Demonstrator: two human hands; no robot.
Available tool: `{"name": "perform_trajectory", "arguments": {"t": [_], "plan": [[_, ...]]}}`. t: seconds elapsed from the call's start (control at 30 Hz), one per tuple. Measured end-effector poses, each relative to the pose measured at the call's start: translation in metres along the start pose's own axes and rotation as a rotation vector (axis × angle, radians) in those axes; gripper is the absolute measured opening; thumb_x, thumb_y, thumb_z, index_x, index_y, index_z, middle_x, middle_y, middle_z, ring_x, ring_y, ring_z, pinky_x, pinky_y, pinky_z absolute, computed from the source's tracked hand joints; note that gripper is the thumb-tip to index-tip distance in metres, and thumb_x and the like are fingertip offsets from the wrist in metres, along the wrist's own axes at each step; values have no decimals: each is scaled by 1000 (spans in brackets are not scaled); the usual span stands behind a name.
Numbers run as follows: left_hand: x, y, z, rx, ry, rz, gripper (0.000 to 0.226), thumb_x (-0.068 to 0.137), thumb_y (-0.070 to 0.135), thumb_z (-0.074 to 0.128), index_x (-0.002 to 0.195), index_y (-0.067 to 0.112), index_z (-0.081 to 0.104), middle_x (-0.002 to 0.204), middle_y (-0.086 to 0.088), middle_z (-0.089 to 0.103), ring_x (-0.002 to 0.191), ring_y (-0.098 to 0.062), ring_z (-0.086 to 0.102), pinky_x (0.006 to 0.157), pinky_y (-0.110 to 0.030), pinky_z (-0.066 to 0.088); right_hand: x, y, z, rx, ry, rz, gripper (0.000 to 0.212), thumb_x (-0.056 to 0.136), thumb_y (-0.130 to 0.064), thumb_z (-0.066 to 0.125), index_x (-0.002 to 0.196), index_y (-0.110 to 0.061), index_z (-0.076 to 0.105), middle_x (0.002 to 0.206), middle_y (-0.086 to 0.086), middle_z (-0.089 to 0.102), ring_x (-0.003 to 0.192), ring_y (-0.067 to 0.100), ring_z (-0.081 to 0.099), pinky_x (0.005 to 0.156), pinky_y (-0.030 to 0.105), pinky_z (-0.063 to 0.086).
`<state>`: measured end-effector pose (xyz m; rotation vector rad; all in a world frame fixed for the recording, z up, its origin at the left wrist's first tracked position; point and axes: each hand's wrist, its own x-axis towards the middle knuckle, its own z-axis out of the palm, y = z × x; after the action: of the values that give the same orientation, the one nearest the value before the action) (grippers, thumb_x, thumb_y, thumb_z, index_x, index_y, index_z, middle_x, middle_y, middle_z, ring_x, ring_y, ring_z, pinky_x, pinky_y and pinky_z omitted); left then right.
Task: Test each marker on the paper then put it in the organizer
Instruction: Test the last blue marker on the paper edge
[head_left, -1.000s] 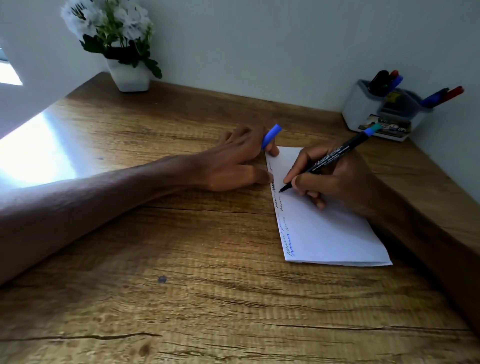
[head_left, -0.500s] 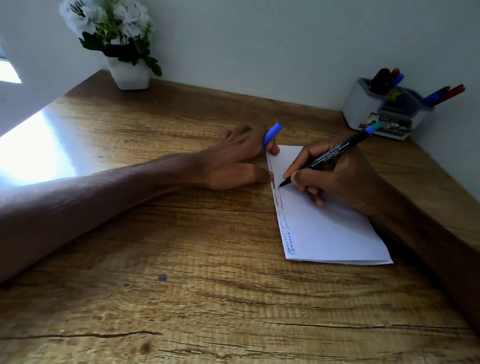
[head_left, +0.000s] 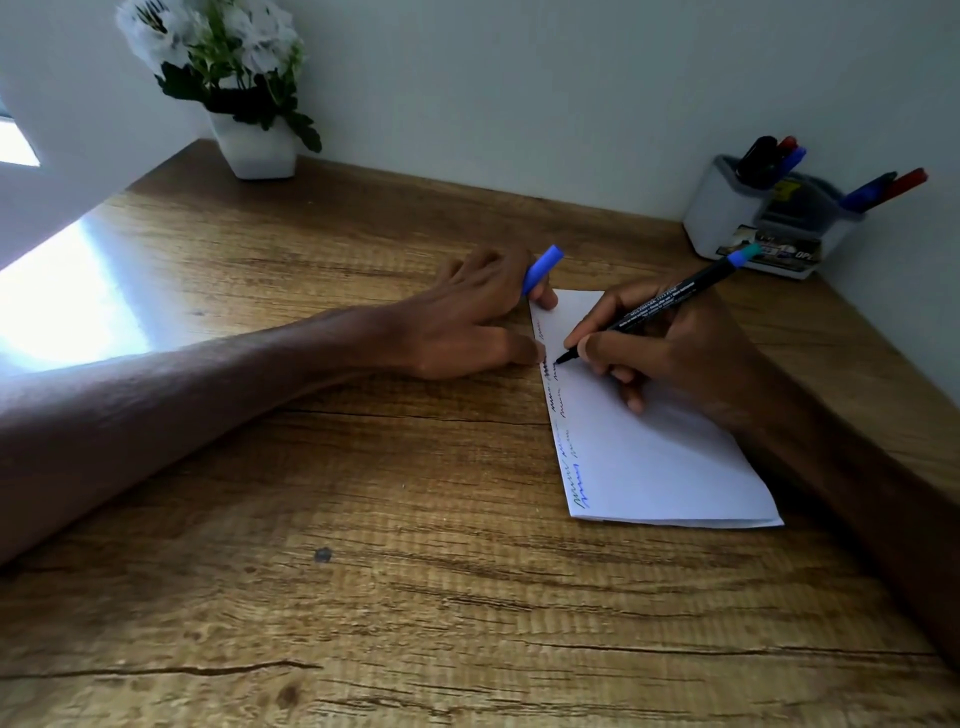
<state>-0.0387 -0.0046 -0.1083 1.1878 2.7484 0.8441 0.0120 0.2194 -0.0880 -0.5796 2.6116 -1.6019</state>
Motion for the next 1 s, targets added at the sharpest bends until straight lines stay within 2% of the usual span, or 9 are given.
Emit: {"name": "perform_trajectory", "arguments": {"t": [0.17, 0.4, 0.53, 0.63, 0.77, 0.83, 0.93, 1.0], "plan": [[-1, 3, -1, 4, -4, -15, 54, 82, 51, 51, 131, 27, 46, 131, 21, 39, 120, 10, 19, 104, -27, 14, 0, 0, 0, 3, 22, 13, 9, 86, 10, 69, 84, 3, 75, 62, 13, 66, 47, 18, 54, 36, 25, 47], [-1, 3, -1, 11, -15, -30, 53, 82, 52, 50, 129, 30, 45, 137, 18, 41, 135, -4, 23, 107, -30, 16, 0, -2, 2, 3, 35, 45, 8, 87, 7, 71, 86, 1, 75, 64, 12, 66, 49, 15, 55, 36, 25, 47], [-1, 3, -1, 5, -10, -29, 41, 88, 51, 54, 123, 33, 44, 127, 24, 42, 126, 2, 22, 106, -29, 16, 0, -3, 3, -2, 39, 61, 8, 87, 6, 70, 87, 1, 76, 67, 16, 65, 51, 15, 55, 37, 24, 47], [-2, 4, -2, 1, -9, -15, 43, 85, 50, 53, 123, 32, 44, 125, 27, 41, 126, 2, 23, 109, -31, 17, 0, -4, 3, 3, 42, 65, 8, 88, 6, 70, 88, 0, 76, 69, 17, 65, 52, 16, 55, 37, 25, 47], [-3, 7, -2, -23, -15, -3, 28, 84, 49, 52, 108, 42, 40, 113, 37, 38, 119, 4, 24, 111, -32, 18, 1, -4, 3, 16, 46, 73, 9, 87, 6, 70, 87, -1, 76, 68, 15, 66, 52, 16, 56, 37, 25, 47], [-3, 6, -2, -27, -18, 1, 22, 84, 48, 52, 101, 45, 38, 115, 35, 39, 119, 3, 25, 111, -33, 18, 1, -4, 3, 27, 47, 79, 9, 88, 6, 69, 88, 0, 76, 68, 15, 66, 52, 16, 56, 37, 25, 48], [-2, 4, -2, -17, -4, -1, 36, 86, 49, 53, 119, 36, 44, 129, 21, 42, 127, 2, 24, 109, -31, 17, 1, -5, 4, 28, 48, 92, 9, 88, 6, 69, 89, 0, 75, 69, 15, 66, 52, 16, 56, 37, 25, 48], [-2, 4, -2, -14, 0, 0, 39, 89, 48, 55, 123, 31, 44, 129, 21, 40, 122, 7, 22, 107, -29, 16, 1, -5, 4, 34, 59, 98, 9, 88, 6, 68, 90, 1, 75, 70, 16, 66, 53, 16, 56, 36, 24, 47]]}}
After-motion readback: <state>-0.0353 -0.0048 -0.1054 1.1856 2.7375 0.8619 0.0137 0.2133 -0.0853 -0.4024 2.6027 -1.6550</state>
